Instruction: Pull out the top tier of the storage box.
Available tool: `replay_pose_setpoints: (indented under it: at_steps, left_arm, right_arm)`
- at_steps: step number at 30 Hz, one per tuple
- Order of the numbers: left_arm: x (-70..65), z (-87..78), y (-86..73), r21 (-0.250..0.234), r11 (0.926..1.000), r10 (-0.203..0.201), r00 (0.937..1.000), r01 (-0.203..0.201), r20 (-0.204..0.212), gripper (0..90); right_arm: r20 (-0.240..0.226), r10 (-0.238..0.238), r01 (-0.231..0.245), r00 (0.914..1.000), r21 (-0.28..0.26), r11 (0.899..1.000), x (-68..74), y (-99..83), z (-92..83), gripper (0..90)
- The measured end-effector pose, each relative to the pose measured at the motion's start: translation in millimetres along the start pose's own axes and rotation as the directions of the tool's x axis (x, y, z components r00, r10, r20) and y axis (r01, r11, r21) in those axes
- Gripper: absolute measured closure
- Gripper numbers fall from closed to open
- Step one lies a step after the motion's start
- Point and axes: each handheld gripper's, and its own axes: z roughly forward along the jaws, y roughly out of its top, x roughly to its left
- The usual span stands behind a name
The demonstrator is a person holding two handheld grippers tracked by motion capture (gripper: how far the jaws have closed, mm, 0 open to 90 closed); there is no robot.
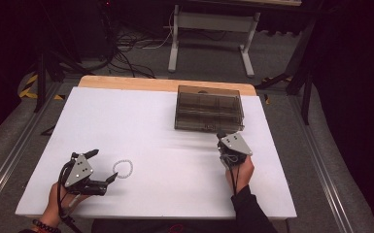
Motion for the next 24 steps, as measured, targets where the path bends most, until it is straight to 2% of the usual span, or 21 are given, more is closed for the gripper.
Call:
replay_pose_setpoints:
  at_steps: [3, 5, 9, 13, 15, 19, 24]
  left_arm:
    - [0.1, 0.3, 0.1, 0.003, 1.0, 0.001, 1.0, -0.001, -0.002, 4.3]
    - [-0.1, 0.3, 0.1, 0.001, 1.0, 0.002, 1.0, -0.002, -0.001, 4.3]
    - [0.2, 0.1, 0.0, 0.002, 1.0, 0.0, 1.0, 0.0, -0.003, 4.3]
    - [0.8, 0.3, 0.0, 0.005, 1.0, 0.003, 1.0, -0.003, -0.003, 4.3]
    - [0.8, 0.5, 0.0, 0.005, 1.0, 0.003, 1.0, -0.003, -0.004, 4.3]
    - [0.4, 0.8, 0.1, 0.008, 1.0, 0.003, 1.0, -0.003, -0.001, 4.3]
    - [0.7, 0.7, 0.1, 0.007, 1.0, 0.003, 1.0, -0.003, -0.005, 4.3]
  right_arm:
    - [-0.011, 0.023, -0.023, 0.9997, 0.004, 1.0, -13.1, 5.3, -1.1, 90.0]
    - [0.005, 0.022, -0.022, 0.9997, 0.001, 1.0, -19.9, 7.8, -0.6, 90.0]
    - [-0.004, 0.029, -0.029, 0.9996, 0.037, 0.999, -34.6, 13.2, 3.2, 90.0]
    - [0.016, 0.051, -0.052, 0.9986, 0.056, 0.997, -48.2, 15.1, 6.6, 90.0]
    - [0.023, 0.07, -0.072, 0.9973, 0.062, 0.995, -53.4, 16.6, 7.1, 90.0]
    - [0.032, 0.071, -0.074, 0.9969, 0.079, 0.994, -59.6, 21.0, 9.4, 90.0]
    - [0.034, 0.05, -0.054, 0.9982, 0.145, 0.988, -66.6, 25.7, 16.4, 90.0]
